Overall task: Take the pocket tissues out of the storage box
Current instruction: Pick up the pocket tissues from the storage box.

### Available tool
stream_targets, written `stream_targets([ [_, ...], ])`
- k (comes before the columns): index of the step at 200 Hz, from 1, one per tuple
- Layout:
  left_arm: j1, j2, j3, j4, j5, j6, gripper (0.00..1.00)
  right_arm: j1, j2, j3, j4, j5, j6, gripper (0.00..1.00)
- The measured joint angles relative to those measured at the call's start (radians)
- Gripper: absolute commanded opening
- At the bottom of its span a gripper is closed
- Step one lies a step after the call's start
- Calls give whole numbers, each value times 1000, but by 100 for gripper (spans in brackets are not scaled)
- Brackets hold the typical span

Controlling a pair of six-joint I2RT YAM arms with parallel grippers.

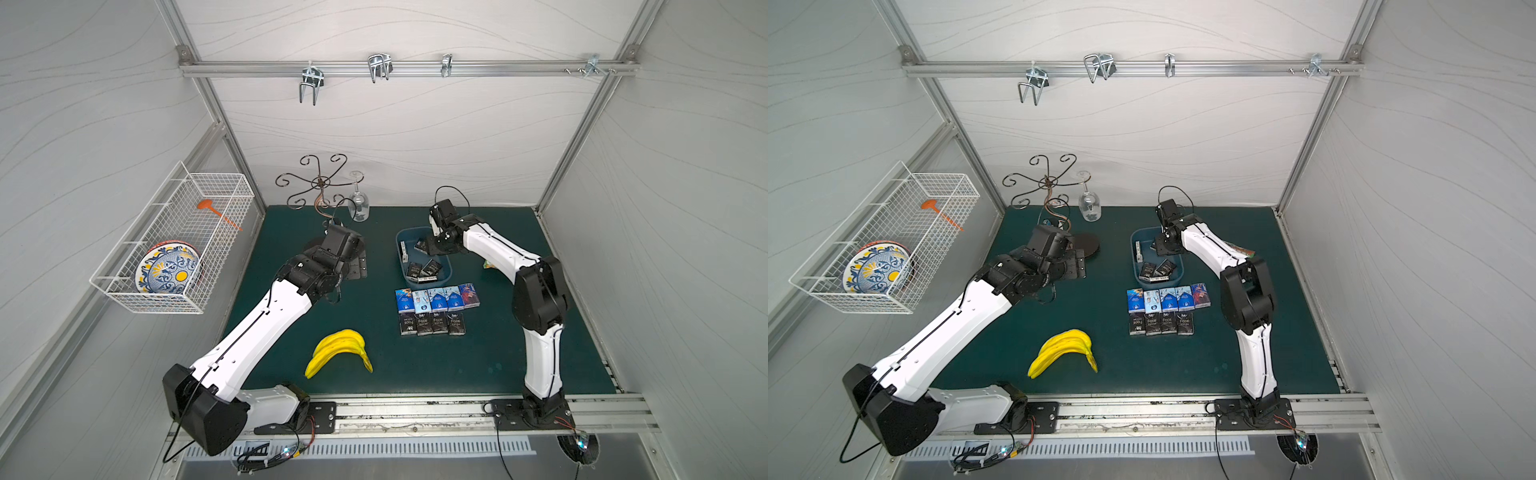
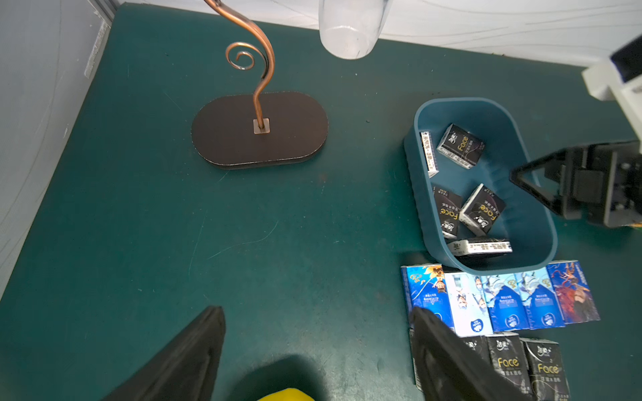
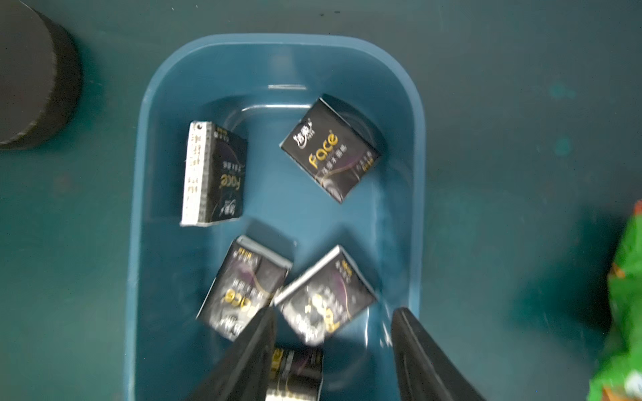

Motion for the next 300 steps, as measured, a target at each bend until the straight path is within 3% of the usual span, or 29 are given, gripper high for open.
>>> stream_targets([
  [63,0,72,35,2,18,-4,87,29,227,225,30,73,-211,62],
  [106,0,101,52,3,29,-4,87,46,341,288,31,179,-354,62],
  [126,0,114,60,4,35,-4,87,49,363,296,47,211,-394,53],
  [155,0,116,62,4,36,-4,87,51,374,297,51,236,-441,27],
  [176,0,116,62,3,36,-4,87,53,375,297,61,238,-439,21],
  [238,0,116,63,3,36,-4,87,50,314,240,69,161,-369,17],
  [300,0,116,63,2,30,-3,88,45,50,128,54,-2,-232,16],
])
